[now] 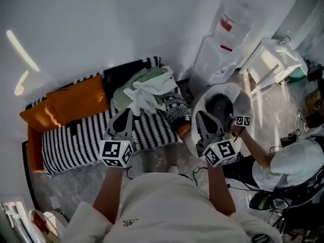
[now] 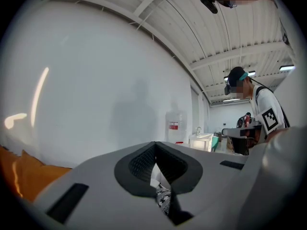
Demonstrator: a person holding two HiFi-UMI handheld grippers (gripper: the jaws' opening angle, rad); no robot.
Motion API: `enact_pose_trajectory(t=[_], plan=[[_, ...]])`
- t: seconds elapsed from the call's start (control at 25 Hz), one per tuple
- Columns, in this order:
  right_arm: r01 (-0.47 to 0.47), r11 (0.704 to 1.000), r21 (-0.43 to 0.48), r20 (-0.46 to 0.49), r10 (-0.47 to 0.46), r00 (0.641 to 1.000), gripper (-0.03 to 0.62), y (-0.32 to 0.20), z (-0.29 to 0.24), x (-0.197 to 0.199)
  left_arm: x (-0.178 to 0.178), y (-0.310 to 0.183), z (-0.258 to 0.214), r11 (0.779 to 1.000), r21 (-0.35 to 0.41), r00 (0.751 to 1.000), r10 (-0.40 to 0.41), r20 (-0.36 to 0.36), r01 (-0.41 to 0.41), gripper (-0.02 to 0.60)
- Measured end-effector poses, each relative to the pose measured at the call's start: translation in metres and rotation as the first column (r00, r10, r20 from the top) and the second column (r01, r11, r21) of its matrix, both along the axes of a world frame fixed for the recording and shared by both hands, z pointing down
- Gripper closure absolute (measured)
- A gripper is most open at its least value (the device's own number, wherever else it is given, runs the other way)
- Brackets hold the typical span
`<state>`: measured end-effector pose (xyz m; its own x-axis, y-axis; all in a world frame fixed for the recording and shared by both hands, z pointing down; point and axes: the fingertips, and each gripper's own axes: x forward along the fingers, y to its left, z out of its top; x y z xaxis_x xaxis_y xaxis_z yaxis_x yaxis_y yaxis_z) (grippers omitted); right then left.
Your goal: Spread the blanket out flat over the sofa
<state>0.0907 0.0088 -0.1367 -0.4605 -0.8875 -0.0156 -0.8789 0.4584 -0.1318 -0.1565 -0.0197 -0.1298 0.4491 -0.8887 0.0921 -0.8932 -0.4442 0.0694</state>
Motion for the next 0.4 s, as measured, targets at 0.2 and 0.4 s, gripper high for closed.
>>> enact_pose_trajectory(t=[0.2, 0.4], plan=[[-0.007, 1.0, 0.0, -0.011, 0.007, 1.0, 0.569, 0.0035, -0.0011, -0.0003, -0.0013, 0.0027, 0.0019, 1.0, -0.003, 1.0, 0.003, -0.001, -0.003, 0.563], [-0.004, 1.0, 0.001, -0.023, 0.004, 1.0, 0.569, 0.003, -0.0016, -0.0066, -0.0035, 0.0047, 0.0062, 1.0, -0.017, 1.0, 0.014, -0.005, -0.014, 0.563]])
